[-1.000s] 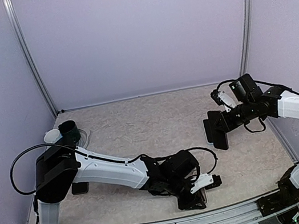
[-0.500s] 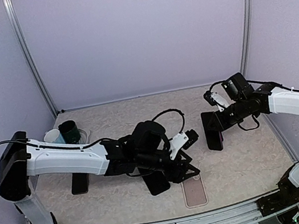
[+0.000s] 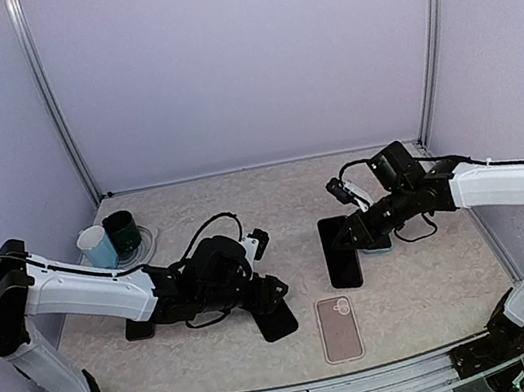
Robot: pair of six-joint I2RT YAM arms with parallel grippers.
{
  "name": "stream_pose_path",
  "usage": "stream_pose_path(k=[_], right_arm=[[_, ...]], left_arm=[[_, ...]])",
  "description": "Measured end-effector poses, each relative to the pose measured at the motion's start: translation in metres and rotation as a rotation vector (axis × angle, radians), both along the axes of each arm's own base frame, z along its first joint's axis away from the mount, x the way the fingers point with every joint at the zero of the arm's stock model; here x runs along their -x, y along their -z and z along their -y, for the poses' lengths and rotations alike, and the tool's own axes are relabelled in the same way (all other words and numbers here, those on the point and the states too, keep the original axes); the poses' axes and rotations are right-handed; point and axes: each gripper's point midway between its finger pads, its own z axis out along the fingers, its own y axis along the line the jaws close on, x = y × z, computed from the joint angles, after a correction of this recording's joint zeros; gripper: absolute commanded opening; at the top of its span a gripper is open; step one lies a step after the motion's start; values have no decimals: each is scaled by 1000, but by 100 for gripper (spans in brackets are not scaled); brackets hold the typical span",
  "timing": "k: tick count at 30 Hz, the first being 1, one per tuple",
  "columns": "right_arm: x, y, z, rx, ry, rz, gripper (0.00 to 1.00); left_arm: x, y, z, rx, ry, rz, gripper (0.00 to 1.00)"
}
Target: Put the phone into the phone case
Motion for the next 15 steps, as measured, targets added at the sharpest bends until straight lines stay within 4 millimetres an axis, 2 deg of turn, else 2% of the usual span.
stream_pose_path(k=[5, 11, 15], right_arm=[[19, 24, -11, -28, -71, -114, 0], [62, 40, -14, -75, -133, -230, 0], [90, 61, -17, -99, -130, -326, 0]], left_arm=[[2, 12, -7, -22, -45, -24, 59], [22, 20, 6, -50, 16, -14, 58], [24, 25, 14, -63, 34, -13, 58]])
